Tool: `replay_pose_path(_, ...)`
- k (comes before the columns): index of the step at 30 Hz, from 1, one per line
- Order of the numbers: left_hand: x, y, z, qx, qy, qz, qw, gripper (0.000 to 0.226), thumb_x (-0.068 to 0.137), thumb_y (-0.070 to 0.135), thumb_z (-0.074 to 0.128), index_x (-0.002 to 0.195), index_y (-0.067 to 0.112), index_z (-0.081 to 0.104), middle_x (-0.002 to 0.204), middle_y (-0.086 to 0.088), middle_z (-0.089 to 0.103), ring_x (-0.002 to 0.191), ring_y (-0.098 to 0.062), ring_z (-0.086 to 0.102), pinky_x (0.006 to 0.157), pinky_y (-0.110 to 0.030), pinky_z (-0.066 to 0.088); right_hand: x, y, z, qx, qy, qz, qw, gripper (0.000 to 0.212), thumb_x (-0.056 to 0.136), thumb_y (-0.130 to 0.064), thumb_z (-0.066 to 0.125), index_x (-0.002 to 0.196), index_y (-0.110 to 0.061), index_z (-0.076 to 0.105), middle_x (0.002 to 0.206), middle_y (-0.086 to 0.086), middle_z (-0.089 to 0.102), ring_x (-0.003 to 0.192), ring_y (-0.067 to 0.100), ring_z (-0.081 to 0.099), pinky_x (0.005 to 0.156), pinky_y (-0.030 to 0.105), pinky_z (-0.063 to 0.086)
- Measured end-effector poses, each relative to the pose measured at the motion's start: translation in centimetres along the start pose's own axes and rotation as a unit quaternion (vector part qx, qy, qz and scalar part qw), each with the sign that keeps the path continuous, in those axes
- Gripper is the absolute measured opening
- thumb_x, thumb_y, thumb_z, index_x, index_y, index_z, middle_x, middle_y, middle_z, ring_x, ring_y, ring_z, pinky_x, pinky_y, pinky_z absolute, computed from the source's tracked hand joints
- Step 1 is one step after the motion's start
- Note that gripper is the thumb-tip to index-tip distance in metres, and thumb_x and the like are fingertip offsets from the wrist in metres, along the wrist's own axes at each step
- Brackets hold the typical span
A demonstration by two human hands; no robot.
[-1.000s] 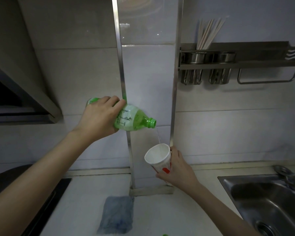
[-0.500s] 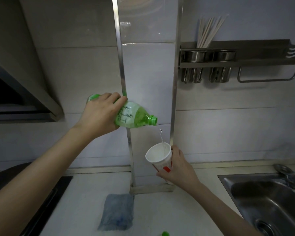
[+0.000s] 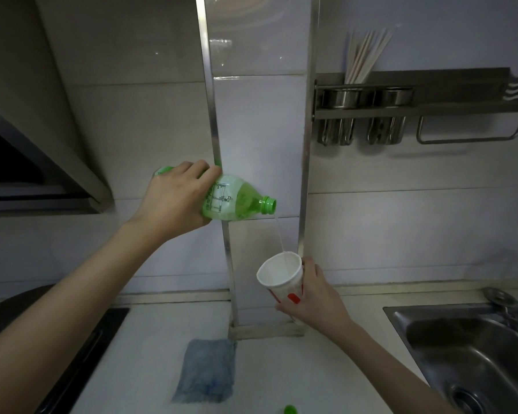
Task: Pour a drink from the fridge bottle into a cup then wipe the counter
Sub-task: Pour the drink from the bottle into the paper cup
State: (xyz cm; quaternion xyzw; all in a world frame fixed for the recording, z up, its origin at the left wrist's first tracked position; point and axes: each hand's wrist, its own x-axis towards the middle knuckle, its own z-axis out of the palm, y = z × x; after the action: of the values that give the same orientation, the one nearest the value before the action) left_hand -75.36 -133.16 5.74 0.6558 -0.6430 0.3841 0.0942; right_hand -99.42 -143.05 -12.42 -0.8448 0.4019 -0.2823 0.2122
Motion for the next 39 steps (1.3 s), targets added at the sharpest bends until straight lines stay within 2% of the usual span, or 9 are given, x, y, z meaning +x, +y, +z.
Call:
replay_pose_path(11, -0.2, 0.1, 0.9, -0.013, -0.008, -0.008, 1.000, 0.059, 0.065, 0.037, 0.076, 0.115, 0.015, 0.055, 0.103, -0.003, 0.060, 0.088, -0.029, 0.058, 0.057, -0.034, 0.046, 0.4, 0.6, 0.8, 0.010, -0.005, 0.010, 1.000, 0.090, 0.056, -0.047, 0.084, 0.125, -0.023, 0.031, 0.122, 0.000, 0.045, 0.107, 0.021, 0.054, 0.069, 0.026, 0.040)
replay_pose_path(15, -1.0, 0.6, 1.8, -0.043, -0.030, -0.021, 0.998, 0.067, 0.063, 0.044, 0.078, 0.119, 0.018, 0.053, 0.103, 0.000, 0.058, 0.088, -0.026, 0.058, 0.057, -0.036, 0.050, 0.5, 0.7, 1.2, 0.019, 0.005, 0.009, 1.000, 0.088, 0.055, -0.047, 0.084, 0.122, -0.024, 0.032, 0.118, -0.003, 0.045, 0.103, 0.021, 0.055, 0.066, 0.026, 0.039)
replay_pose_path(20, -3.1, 2.1, 4.2, -0.117, -0.074, -0.081, 0.987, 0.075, 0.057, 0.064, 0.072, 0.117, 0.025, 0.048, 0.104, 0.007, 0.058, 0.090, -0.021, 0.060, 0.059, -0.032, 0.044, 0.5, 0.6, 2.0, 0.038, 0.009, 0.014, 0.999, 0.088, 0.053, -0.045, 0.086, 0.121, -0.021, 0.035, 0.121, 0.000, 0.048, 0.106, 0.022, 0.056, 0.071, 0.030, 0.046)
replay_pose_path(26, -6.5, 4.6, 8.4, -0.173, -0.128, -0.149, 0.965, 0.076, 0.054, 0.073, 0.069, 0.109, 0.027, 0.044, 0.101, 0.008, 0.061, 0.081, -0.020, 0.061, 0.060, -0.030, 0.036, 0.6, 0.7, 3.3, 0.065, 0.006, 0.027, 0.998, 0.087, 0.052, -0.045, 0.087, 0.117, -0.022, 0.035, 0.117, -0.003, 0.047, 0.105, 0.022, 0.056, 0.070, 0.028, 0.041)
replay_pose_path(30, -8.8, 6.2, 10.6, -0.240, -0.158, -0.238, 0.928, 0.073, 0.048, 0.079, 0.068, 0.096, 0.032, 0.041, 0.089, 0.011, 0.061, 0.070, -0.017, 0.056, 0.060, -0.029, 0.039, 0.2, 1.1, 4.2, 0.091, 0.006, 0.045, 0.995, 0.084, 0.054, -0.043, 0.086, 0.118, -0.021, 0.037, 0.119, -0.002, 0.054, 0.108, 0.023, 0.055, 0.077, 0.035, 0.048)
replay_pose_path(34, -11.4, 8.2, 12.8, -0.306, -0.178, -0.315, 0.881, 0.077, 0.044, 0.080, 0.072, 0.098, 0.033, 0.044, 0.087, 0.014, 0.061, 0.074, -0.013, 0.059, 0.058, -0.027, 0.046, -0.7, 1.9, 5.9, 0.104, 0.012, 0.083, 0.991, 0.080, 0.061, -0.048, 0.082, 0.123, -0.019, 0.041, 0.122, 0.003, 0.055, 0.113, 0.026, 0.050, 0.083, 0.035, 0.046)
replay_pose_path(39, -15.0, 11.0, 15.2, -0.388, -0.192, -0.381, 0.817, 0.077, 0.041, 0.074, 0.078, 0.100, 0.037, 0.047, 0.090, 0.019, 0.061, 0.079, -0.010, 0.060, 0.060, -0.026, 0.045, -1.9, 4.5, 8.7, 0.120, -0.006, 0.154, 0.981, 0.088, 0.060, -0.035, 0.086, 0.130, -0.012, 0.038, 0.118, 0.008, 0.052, 0.115, 0.030, 0.040, 0.088, 0.035, 0.043)
